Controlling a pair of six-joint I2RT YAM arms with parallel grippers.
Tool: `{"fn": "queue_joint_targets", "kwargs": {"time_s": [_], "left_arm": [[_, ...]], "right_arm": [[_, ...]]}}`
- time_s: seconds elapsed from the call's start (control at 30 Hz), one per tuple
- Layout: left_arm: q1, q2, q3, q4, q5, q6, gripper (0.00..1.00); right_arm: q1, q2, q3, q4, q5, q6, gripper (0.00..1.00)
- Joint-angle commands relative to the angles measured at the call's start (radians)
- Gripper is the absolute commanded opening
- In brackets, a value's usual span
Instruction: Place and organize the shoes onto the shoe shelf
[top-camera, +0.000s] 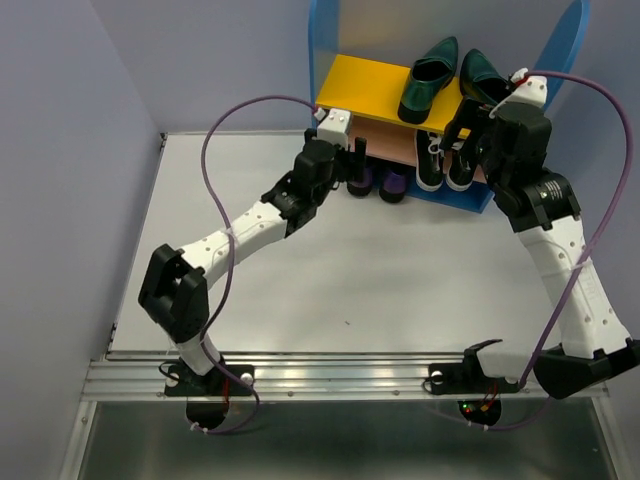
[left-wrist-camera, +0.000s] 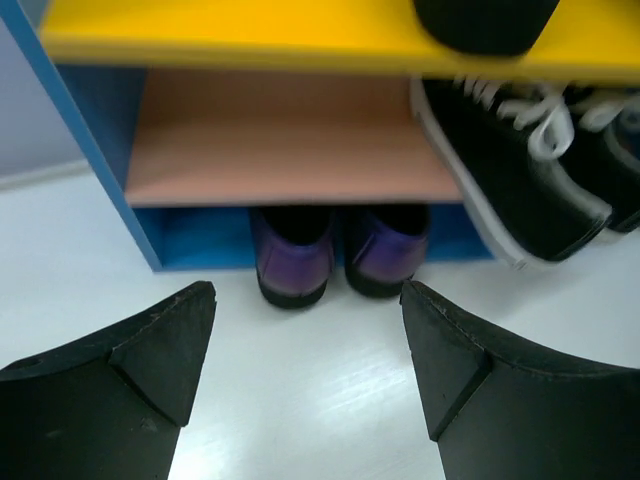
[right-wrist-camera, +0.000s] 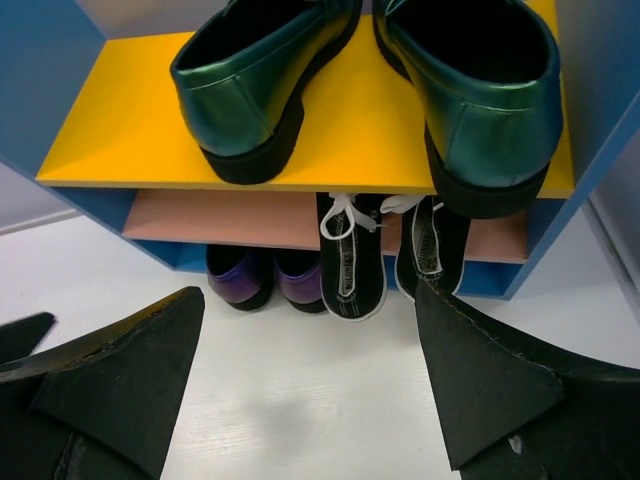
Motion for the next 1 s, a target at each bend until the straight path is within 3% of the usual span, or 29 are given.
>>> {"fn": "queue_joint_targets", "kwargs": {"time_s": [0.0,0.03,0.1,0.2,0.4,0.63,0.97], "left_arm": [[0.005,0.028,0.277,-0.103,0.021,0.024,0.86],[0.007,0.088,0.392,-0.155,0.018,0.013,0.86],[0.007,0.156,0.456,-0.191,0.018,0.01,0.86],[0.022,0.295,0.745,-0.281,0.003,-0.027,0.86],[0.045,0.475,1.022,-0.35,0.015,-0.099,0.86],[0.047,0.541,1.05,-0.251,-0.025,-0.102,0.85],[0.052,0.639,1.11,-0.2,0.062,-0.136,0.85]], "right_arm": [[-0.004,-0.04,0.027,0.029,0.083,-0.011,0.92],[-0.004,-0.044,0.026,0.029,0.077,-0.002,0.92],[-0.004,-0.051,0.02,0.029,0.073,-0.001,0.92],[-0.004,-0.066,0.003,0.026,0.054,0.016,0.92],[-0.004,-0.091,-0.022,0.021,0.013,0.039,0.92],[-0.004,-0.097,-0.034,0.026,-0.038,0.061,0.92],[-0.004,-0.106,-0.052,0.029,-0.049,0.067,0.92]]}}
